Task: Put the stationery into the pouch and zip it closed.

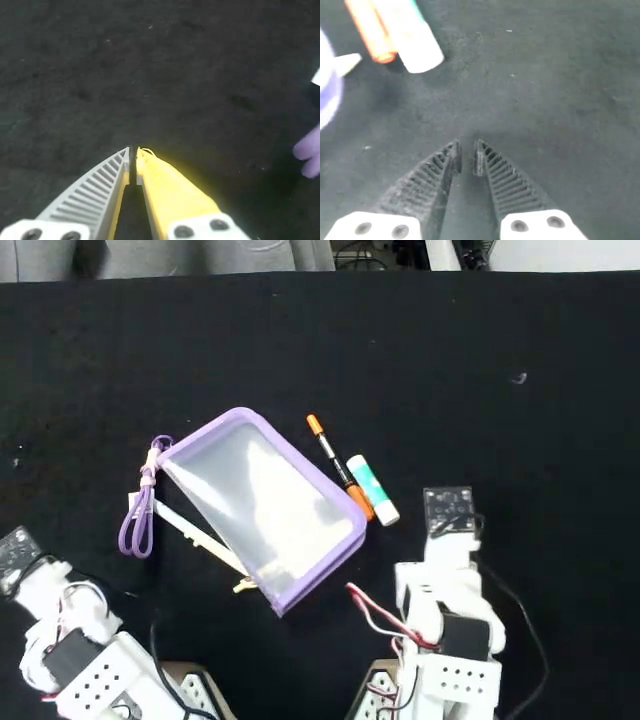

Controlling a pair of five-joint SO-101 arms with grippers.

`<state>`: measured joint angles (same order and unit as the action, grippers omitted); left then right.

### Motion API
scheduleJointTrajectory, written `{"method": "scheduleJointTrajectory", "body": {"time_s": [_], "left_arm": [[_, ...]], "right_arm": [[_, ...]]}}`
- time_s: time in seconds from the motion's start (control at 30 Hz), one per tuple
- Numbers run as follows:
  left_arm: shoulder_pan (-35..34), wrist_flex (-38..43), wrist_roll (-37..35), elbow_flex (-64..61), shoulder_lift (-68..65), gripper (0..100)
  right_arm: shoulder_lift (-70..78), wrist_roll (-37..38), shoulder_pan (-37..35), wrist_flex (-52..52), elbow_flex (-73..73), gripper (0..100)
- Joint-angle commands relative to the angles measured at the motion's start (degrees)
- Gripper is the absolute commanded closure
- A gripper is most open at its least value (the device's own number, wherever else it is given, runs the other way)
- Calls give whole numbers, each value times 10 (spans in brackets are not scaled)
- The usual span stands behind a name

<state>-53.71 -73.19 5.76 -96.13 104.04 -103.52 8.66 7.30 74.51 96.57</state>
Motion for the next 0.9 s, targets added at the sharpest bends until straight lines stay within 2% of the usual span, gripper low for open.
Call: {"method": "scheduleJointTrajectory", "body": {"time_s": [0.0,0.33,0.43,0.47,0.6,0.63,0.87], "left_arm": [[-15,4,7,-13,4,969],[-15,4,6,-13,4,967],[-16,4,7,-13,4,967],[-16,4,7,-13,4,967],[-16,4,7,-13,4,967],[-16,4,7,-13,4,967],[-16,6,7,-13,4,966]], "right_arm": [[-50,-4,-70,3,-1,943],[-51,1,-234,-3,-1,944],[-50,8,-234,-34,-15,943],[-50,32,-230,-47,-22,942],[-51,219,-220,-148,-70,941],[-50,241,-218,-171,-81,941],[-47,198,-230,-280,-110,941]]}}
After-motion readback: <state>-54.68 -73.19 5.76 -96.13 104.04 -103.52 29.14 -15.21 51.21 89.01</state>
